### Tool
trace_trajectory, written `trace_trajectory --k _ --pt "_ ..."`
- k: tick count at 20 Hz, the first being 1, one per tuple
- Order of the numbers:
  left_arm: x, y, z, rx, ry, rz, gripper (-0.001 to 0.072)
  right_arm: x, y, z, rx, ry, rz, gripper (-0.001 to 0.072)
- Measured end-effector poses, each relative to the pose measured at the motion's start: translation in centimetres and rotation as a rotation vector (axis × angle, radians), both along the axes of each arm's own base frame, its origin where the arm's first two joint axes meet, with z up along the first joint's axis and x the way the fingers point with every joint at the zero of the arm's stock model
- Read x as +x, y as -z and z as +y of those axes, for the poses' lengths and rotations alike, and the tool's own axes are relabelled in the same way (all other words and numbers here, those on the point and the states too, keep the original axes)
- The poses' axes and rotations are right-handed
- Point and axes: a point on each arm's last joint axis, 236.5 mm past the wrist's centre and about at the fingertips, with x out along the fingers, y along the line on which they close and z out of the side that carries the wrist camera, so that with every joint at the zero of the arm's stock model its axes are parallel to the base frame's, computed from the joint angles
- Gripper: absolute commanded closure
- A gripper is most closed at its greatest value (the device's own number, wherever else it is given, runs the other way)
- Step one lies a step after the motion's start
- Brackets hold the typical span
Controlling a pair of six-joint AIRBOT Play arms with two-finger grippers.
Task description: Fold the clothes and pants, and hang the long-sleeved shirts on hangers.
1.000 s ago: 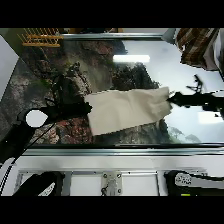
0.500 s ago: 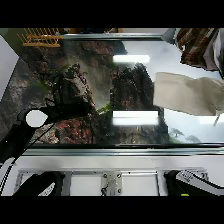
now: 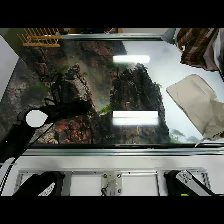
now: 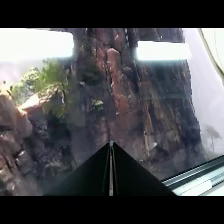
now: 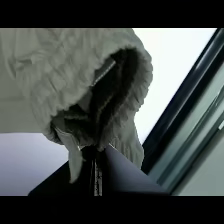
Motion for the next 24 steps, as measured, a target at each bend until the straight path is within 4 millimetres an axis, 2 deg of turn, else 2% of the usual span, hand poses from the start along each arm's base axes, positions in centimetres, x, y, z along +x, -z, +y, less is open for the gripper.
trace_trajectory --k 2,4,6,9,10,11,12,13,16,18,20,22,24 --pt "0.1 -0.1 0.0 -0.001 -0.002 -0.003 0.0702 -1.3 0.8 1.9 0.049 -0.011 0.049 0.0706" --pt "0.1 -0.1 0.0 -0.001 -0.002 -0.003 0.0701 -2.3 0.7 3.1 0.072 -0.017 0.074 0.0706" --pt "0.1 -0.1 0.0 -0.001 -0.003 -0.005 0.0702 -2.9 0.0 3.7 0.062 -0.007 0.079 0.0706" --pt "0.1 -0.1 0.0 -0.001 -0.003 -0.005 0.0702 -5.4 -0.7 3.9 0.037 0.024 0.153 0.0699" --pt "0.1 -0.1 0.0 -0.001 -0.003 -0.005 0.0702 -6.3 -0.7 4.1 0.04 0.029 0.187 0.0659" --pt "0.1 -0.1 0.0 0.0 -0.003 -0.006 0.0702 -7.0 -0.6 4.3 0.045 0.027 0.217 0.0468" --pt "0.1 -0.1 0.0 0.0 -0.003 -0.006 0.0702 -7.7 -0.6 4.6 0.053 0.024 0.243 0.0196" --pt "0.1 -0.1 0.0 0.001 -0.003 -0.006 0.0702 -8.1 -0.5 4.7 0.056 0.019 0.262 0.0089" --pt "0.1 0.0 0.1 0.005 -0.002 -0.007 0.0702 -8.7 -1.3 4.6 0.035 -0.008 0.285 0.0091" --pt "0.1 0.0 0.1 0.009 0.003 -0.008 0.0702 -7.5 -3.3 3.7 -0.028 -0.039 0.23 0.0092" --pt "0.0 0.1 0.1 0.016 0.009 -0.011 0.0702 -3.8 -6.5 3.6 -0.103 -0.113 0.077 0.0092" --pt "0.0 0.1 0.1 0.017 0.012 -0.012 0.0702 1.4 -10.2 5.8 -0.151 -0.259 -0.121 0.0092" --pt "0.0 0.1 0.1 0.019 0.013 -0.014 0.0702 5.9 -12.9 10.3 -0.157 -0.446 -0.278 0.0092"
